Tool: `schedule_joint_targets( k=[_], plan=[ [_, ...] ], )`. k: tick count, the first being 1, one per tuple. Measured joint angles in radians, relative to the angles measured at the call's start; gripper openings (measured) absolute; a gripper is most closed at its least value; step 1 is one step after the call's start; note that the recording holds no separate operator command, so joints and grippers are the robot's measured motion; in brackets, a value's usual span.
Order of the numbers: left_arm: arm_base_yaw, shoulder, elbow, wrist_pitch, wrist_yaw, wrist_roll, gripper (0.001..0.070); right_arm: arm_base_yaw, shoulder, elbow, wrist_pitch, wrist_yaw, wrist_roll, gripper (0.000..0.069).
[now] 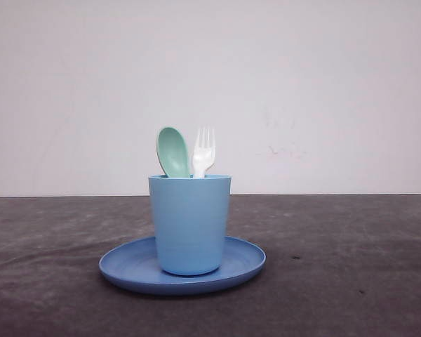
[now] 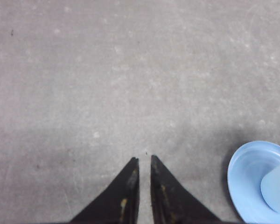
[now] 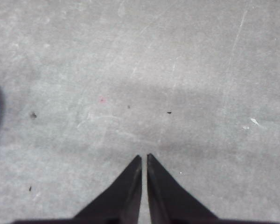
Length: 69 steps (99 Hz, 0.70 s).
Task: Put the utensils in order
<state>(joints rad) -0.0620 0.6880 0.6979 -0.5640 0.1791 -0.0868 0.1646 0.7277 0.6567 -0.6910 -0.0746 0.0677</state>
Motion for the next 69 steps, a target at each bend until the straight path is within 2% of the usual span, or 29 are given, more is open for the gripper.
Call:
schedule_joint_targets(
  k=[37,48,58,69],
  plan=[
    [-0.001,-0.002,0.0,0.0,-0.001,0.0,0.0018,0.0,-0.001,0.0,0.008,0.0,-0.001,0.0014],
    [-0.002,-0.039,-0.011,0.008,-0.07,0.039,0.0017,0.0,-0.001,0.0,0.008,0.0,-0.001,0.0014],
    [0.002,-0.135,-0.095,0.068,-0.15,0.058,0.0017,0.0,-0.001,0.0,0.008,0.0,-0.001,0.0014],
    [0.016,-0.273,-0.255,0.175,-0.179,0.058,0.0017,0.0,-0.001,0.0,0.008,0.0,-0.001,0.0014]
  ],
)
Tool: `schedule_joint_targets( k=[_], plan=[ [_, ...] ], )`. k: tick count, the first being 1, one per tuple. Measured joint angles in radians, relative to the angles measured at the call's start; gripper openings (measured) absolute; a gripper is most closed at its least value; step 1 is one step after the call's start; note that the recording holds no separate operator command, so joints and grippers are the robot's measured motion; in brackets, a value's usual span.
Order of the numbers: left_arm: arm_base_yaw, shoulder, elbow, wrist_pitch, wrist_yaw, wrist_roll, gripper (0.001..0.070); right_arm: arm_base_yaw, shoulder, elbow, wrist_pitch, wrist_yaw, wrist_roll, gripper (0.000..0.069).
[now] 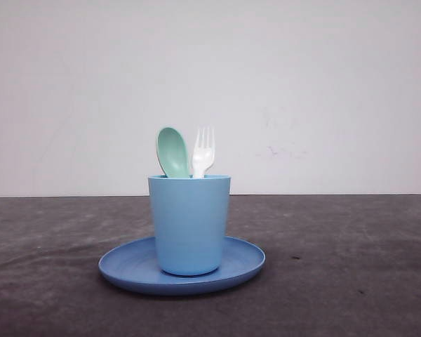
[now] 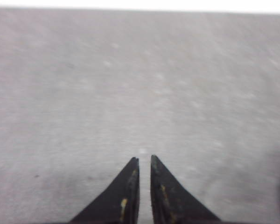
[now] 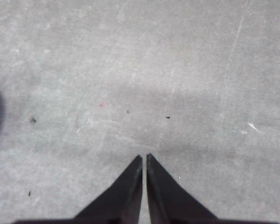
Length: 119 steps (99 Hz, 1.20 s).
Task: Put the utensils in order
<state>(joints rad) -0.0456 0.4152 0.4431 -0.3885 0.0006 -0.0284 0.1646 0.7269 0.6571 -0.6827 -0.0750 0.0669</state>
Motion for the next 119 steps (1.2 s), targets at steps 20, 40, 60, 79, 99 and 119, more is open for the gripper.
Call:
schedule_joint_targets(
  k=[20,40,60,79,99,119],
  plan=[
    [0.015,-0.264,-0.282,0.14,-0.022,-0.003,0.0017,0.0,0.0,0.0,0.0,0.0,0.0,0.0014],
    [0.015,-0.409,-0.387,0.151,-0.048,-0.013,0.0017,0.0,0.0,0.0,0.0,0.0,0.0,0.0014],
    [0.015,-0.412,-0.411,0.205,-0.05,-0.014,0.0017,0.0,-0.001,0.0,0.002,0.0,0.0,0.0014],
    [0.014,-0.41,-0.411,0.205,-0.049,-0.014,0.0017,0.0,0.0,0.0,0.002,0.0,0.0,0.0014],
    [0.014,-0.41,-0.411,0.205,-0.049,-0.014,0.0017,0.0,-0.001,0.0,0.002,0.0,0.0,0.0014],
    [0.014,-0.41,-0.411,0.205,-0.049,-0.014,0.0017,0.0,0.0,0.0,0.002,0.0,0.0,0.0014]
  ],
)
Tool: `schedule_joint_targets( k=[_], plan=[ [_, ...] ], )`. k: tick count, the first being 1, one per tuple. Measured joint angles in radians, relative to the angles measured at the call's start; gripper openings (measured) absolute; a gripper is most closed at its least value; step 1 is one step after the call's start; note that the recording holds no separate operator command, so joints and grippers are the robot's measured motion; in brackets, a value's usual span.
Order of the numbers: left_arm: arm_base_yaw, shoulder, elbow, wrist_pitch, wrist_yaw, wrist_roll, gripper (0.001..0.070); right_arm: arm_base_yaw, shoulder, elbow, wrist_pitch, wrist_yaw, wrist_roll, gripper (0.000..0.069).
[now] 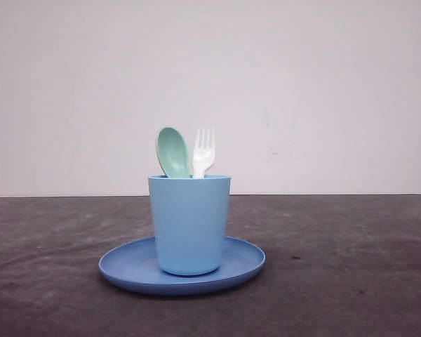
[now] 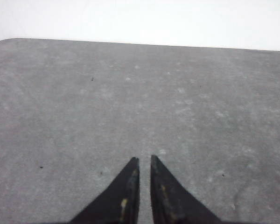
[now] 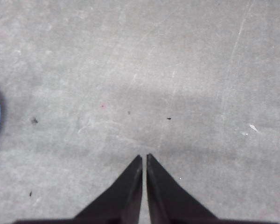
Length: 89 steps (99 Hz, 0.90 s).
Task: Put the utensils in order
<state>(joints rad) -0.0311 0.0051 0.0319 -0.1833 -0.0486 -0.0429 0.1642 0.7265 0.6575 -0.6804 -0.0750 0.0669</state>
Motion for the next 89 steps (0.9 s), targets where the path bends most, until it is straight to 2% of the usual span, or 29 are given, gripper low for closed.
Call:
schedule_joint_targets(
  k=[21,29,49,60,77,89],
  plan=[
    [0.0,0.0,0.0,0.0,0.0,0.0,0.0017,-0.002,-0.029,0.0,0.005,0.018,-0.009,0.0014],
    [0.0,0.0,0.0,0.0,0.0,0.0,0.0017,-0.005,-0.1,-0.028,0.072,0.039,-0.018,0.0014],
    [0.0,0.0,0.0,0.0,0.0,0.0,0.0017,-0.023,-0.341,-0.286,0.378,0.045,-0.019,0.0014],
    [0.0,0.0,0.0,0.0,0.0,0.0,0.0017,-0.024,-0.48,-0.455,0.489,0.045,-0.019,0.0014],
    [0.0,0.0,0.0,0.0,0.0,0.0,0.0017,-0.038,-0.644,-0.633,0.559,0.034,-0.019,0.0014],
    [0.0,0.0,0.0,0.0,0.0,0.0,0.0017,-0.062,-0.713,-0.643,0.512,0.011,-0.018,0.0014]
  ],
)
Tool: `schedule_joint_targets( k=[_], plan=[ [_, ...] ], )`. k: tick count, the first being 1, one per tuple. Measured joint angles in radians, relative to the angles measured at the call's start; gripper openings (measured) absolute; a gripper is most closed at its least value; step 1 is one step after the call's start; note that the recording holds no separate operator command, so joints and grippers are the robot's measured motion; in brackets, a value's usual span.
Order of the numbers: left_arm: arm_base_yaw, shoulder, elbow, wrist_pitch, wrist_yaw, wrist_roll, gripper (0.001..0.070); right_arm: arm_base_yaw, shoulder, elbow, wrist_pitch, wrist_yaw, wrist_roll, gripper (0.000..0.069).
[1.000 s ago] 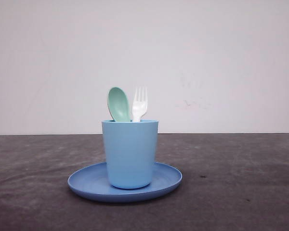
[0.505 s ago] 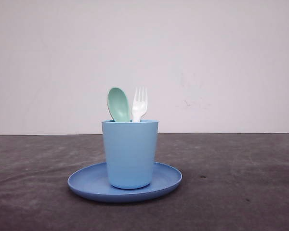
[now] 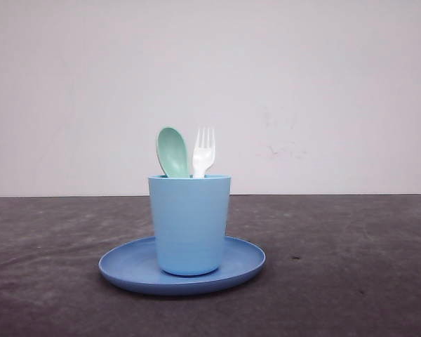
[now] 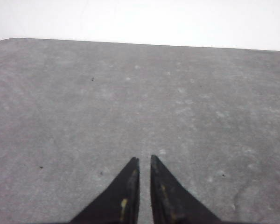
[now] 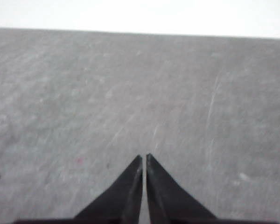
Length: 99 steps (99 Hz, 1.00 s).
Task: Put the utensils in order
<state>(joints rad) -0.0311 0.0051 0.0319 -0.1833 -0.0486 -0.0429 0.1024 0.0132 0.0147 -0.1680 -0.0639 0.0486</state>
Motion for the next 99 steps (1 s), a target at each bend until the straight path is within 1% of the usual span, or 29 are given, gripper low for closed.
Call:
schedule_joint_targets(
  k=[25,99],
  plan=[
    [0.0,0.0,0.0,0.0,0.0,0.0,0.0017,-0.037,-0.01,0.0,0.0,-0.011,0.0,0.0014],
    [0.0,0.0,0.0,0.0,0.0,0.0,0.0017,-0.037,-0.01,0.0,0.004,-0.011,0.0,0.0014]
  ],
)
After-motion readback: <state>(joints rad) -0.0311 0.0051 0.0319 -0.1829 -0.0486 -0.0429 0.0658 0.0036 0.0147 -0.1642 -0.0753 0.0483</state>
